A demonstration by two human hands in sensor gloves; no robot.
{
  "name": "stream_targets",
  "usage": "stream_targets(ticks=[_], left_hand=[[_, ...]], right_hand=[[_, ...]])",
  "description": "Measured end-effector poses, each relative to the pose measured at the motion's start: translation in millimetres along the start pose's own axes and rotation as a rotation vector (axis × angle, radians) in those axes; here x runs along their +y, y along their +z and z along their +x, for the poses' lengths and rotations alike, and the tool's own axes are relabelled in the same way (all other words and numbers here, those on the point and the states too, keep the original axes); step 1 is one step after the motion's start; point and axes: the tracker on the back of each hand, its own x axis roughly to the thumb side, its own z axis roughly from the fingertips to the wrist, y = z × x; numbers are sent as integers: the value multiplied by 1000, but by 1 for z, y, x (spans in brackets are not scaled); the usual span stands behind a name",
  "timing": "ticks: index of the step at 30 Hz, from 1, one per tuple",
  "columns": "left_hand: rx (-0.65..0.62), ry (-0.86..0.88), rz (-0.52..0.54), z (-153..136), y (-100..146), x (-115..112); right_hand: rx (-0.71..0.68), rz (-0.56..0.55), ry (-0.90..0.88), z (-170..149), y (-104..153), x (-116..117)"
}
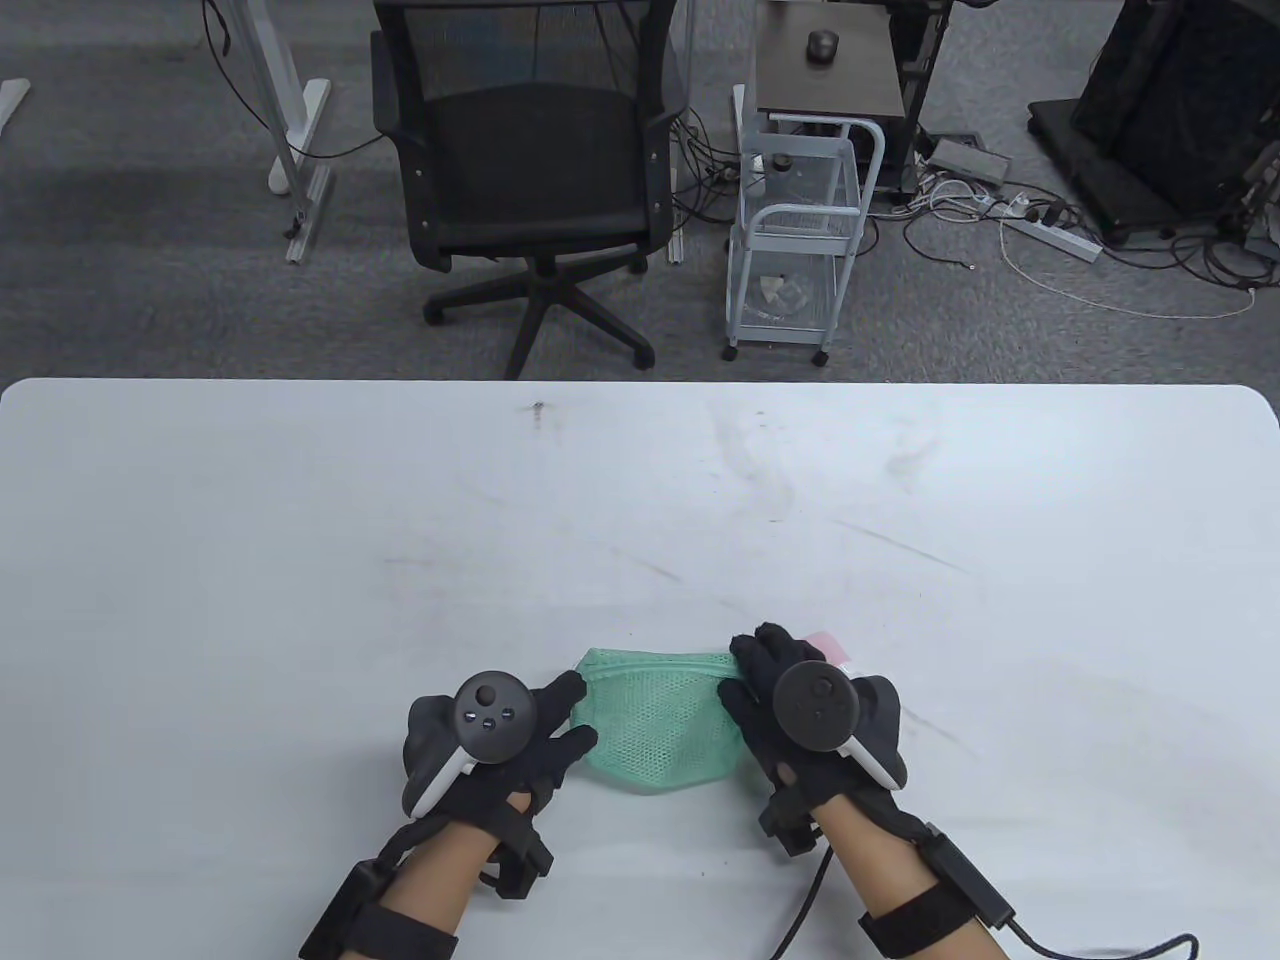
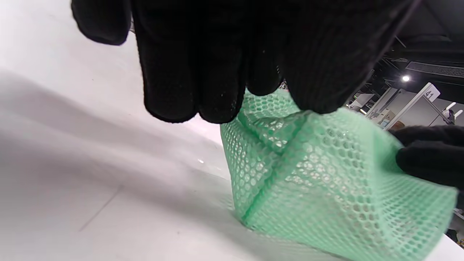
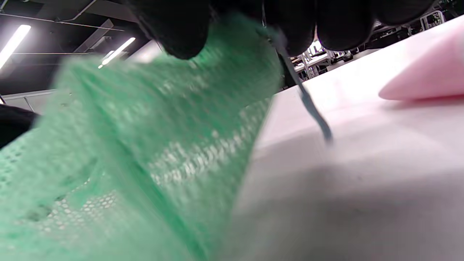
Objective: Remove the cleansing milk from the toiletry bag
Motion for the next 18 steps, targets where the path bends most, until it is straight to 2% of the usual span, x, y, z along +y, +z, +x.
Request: stream_targets(ticks=[7, 14, 18], left_hand=[[-1, 12, 27, -1, 1, 3], [-41, -17, 114, 4, 11, 14], [-89, -90, 189, 14, 19, 21]], right_hand=[[-60, -44, 14, 9, 7, -9], [-102, -71, 66, 14, 15, -17], [-115, -75, 147, 14, 22, -23]])
